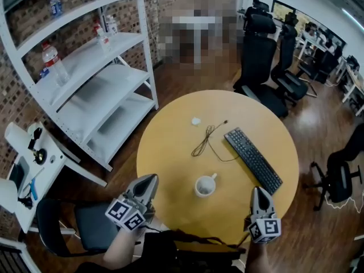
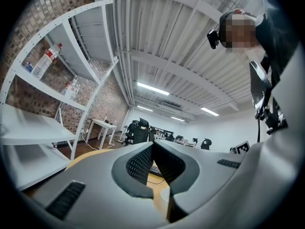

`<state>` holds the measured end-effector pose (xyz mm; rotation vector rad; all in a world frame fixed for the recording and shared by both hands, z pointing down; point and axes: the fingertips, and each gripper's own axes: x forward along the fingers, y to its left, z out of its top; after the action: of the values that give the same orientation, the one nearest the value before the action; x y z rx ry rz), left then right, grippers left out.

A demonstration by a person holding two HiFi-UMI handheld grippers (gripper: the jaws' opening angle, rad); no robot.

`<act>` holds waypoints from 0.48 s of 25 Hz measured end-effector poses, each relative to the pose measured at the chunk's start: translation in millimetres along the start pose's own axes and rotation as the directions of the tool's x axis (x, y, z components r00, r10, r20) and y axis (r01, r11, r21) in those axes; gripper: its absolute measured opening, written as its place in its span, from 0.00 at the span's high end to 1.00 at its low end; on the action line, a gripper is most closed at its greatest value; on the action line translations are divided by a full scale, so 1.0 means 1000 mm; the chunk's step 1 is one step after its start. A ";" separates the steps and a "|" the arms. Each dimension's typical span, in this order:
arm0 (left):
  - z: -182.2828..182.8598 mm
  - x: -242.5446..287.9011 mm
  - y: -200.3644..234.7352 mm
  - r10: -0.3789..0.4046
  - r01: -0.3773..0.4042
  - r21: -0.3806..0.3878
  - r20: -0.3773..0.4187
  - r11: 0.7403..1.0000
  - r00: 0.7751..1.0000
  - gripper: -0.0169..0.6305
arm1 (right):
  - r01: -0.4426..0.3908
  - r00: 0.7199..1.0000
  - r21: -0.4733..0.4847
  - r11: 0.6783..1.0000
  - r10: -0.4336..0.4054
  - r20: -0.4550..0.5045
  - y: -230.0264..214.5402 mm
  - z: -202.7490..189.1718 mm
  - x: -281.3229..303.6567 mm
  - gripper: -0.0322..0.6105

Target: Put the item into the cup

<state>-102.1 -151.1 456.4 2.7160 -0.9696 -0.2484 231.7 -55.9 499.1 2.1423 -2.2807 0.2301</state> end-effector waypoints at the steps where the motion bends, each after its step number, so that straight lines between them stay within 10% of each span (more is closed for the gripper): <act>1: -0.002 0.002 -0.002 -0.012 0.012 -0.002 -0.006 1.000 1.000 0.98 | 0.030 1.000 0.014 0.999 -0.030 0.003 -0.009 -0.002 -0.010 0.92; 12: -0.007 0.045 -0.032 -0.172 0.171 -0.011 -0.031 0.985 0.985 0.98 | 0.183 0.982 0.034 0.983 -0.184 0.048 -0.043 0.009 -0.056 0.94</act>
<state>-47.0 -154.1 450.6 2.7893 -0.7245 -0.2385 279.4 -3.9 488.9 2.3819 -2.0984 0.2109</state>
